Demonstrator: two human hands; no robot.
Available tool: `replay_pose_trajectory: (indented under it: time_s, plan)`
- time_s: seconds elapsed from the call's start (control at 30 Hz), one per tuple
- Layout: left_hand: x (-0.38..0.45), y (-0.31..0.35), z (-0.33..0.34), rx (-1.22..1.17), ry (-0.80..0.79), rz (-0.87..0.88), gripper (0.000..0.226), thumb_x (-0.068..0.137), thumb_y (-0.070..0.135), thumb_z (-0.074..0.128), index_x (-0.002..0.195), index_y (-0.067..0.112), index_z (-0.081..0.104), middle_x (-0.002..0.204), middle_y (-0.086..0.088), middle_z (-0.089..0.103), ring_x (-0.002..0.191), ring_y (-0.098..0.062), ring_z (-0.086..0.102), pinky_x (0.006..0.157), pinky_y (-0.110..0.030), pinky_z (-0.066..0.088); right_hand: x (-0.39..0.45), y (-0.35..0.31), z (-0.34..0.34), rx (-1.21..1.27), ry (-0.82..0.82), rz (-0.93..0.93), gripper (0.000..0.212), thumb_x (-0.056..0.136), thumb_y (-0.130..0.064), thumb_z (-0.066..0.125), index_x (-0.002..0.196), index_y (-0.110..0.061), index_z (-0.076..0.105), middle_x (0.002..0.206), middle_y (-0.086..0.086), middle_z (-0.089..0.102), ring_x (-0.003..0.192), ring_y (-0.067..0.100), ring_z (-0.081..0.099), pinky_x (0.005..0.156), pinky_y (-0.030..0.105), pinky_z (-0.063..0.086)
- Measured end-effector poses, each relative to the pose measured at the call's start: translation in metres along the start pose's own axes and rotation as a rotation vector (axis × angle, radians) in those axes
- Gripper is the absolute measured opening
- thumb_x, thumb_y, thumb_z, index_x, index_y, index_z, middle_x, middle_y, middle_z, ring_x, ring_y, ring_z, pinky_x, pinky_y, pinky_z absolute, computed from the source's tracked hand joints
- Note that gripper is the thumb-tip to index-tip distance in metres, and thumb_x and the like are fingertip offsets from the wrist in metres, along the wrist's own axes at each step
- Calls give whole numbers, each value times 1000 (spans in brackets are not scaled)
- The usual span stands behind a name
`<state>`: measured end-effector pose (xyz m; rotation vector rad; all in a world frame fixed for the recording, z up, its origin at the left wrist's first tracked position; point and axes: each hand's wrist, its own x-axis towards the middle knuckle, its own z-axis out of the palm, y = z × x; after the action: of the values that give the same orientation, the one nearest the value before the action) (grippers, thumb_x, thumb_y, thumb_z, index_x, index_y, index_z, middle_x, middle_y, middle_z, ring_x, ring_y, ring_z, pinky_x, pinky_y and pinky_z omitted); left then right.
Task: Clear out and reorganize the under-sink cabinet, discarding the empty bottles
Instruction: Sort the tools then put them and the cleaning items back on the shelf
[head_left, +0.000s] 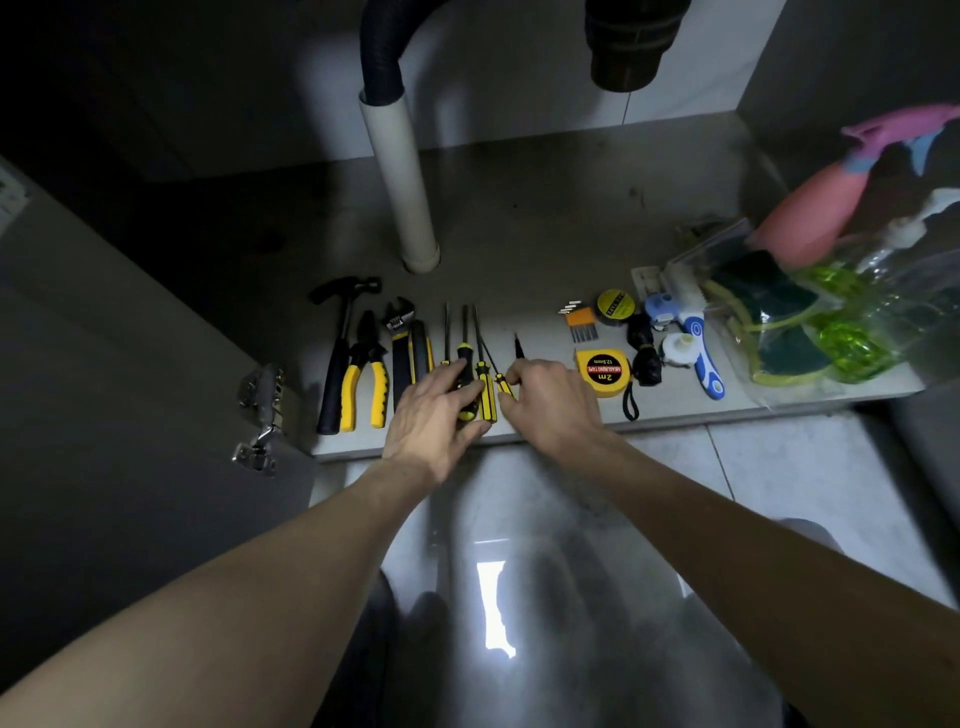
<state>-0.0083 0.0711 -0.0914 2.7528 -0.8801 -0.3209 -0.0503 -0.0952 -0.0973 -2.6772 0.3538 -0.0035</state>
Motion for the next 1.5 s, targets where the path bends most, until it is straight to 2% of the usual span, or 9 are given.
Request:
replay_pose_trajectory:
  time_s: [0.23, 0.4, 0.63, 0.7, 0.83, 0.93, 1.03, 1.23, 1.5]
  plan:
    - [0, 1, 0, 4, 13, 4, 57, 95, 44, 58, 148, 26, 44, 162, 1, 23, 149, -20, 19, 118, -37, 19, 5, -6, 8, -3, 48, 138, 26, 91, -38, 65, 107, -19, 70, 96, 9, 72, 91, 32, 68, 70, 34, 52]
    - [0, 2, 1, 7, 16, -4, 57, 96, 44, 58, 148, 27, 44, 162, 1, 23, 149, -20, 18, 119, -39, 20, 7, -8, 8, 39, 48, 191, 28, 91, -37, 64, 110, -17, 69, 99, 10, 72, 94, 34, 67, 75, 38, 56]
    - [2, 2, 1, -2, 15, -17, 59, 94, 45, 60, 148, 27, 44, 162, 1, 24, 148, -20, 20, 118, -39, 20, -3, 2, 4, 156, 144, 112, 23, 94, -33, 60, 114, -22, 64, 92, 0, 72, 87, 25, 68, 68, 34, 53]
    - [2, 2, 2, 0, 23, -21, 60, 93, 45, 62, 147, 27, 45, 161, 0, 25, 148, -20, 22, 118, -40, 22, -8, 11, 5, 167, 196, 79, 24, 95, -30, 60, 117, -21, 61, 101, -3, 66, 91, 21, 64, 67, 31, 48]
    - [0, 1, 2, 13, 72, 2, 65, 89, 45, 64, 147, 23, 45, 158, -1, 30, 146, -21, 25, 118, -40, 24, -17, 19, 11, 132, 121, 23, 35, 97, -33, 59, 130, -22, 56, 118, -3, 57, 107, 15, 58, 79, 38, 54]
    - [4, 4, 2, 38, 84, 75, 64, 89, 43, 65, 146, 22, 45, 157, 0, 33, 147, -21, 24, 119, -43, 23, -15, 19, 11, 138, 120, 50, 30, 97, -32, 58, 125, -22, 59, 111, -3, 60, 98, 18, 62, 73, 33, 51]
    - [14, 13, 3, 99, 9, 158, 62, 92, 44, 60, 147, 20, 43, 160, 3, 28, 150, -19, 15, 121, -45, 17, -11, 22, 8, 131, 131, 98, 26, 97, -31, 58, 121, -21, 62, 109, -2, 61, 93, 20, 64, 69, 30, 45]
    - [22, 20, 7, 173, -35, 175, 57, 98, 39, 53, 149, 18, 39, 160, 5, 30, 151, -18, 12, 120, -45, 17, -12, 24, 8, 130, 128, 138, 29, 99, -34, 58, 122, -17, 63, 114, 3, 65, 97, 25, 66, 79, 39, 55]
    - [17, 20, 5, 104, -28, 200, 48, 101, 39, 49, 145, 20, 48, 156, 8, 37, 150, -13, 17, 121, -40, 15, -13, 21, 8, 139, 124, 159, 31, 100, -37, 56, 123, -17, 63, 106, 2, 68, 97, 26, 66, 75, 36, 53]
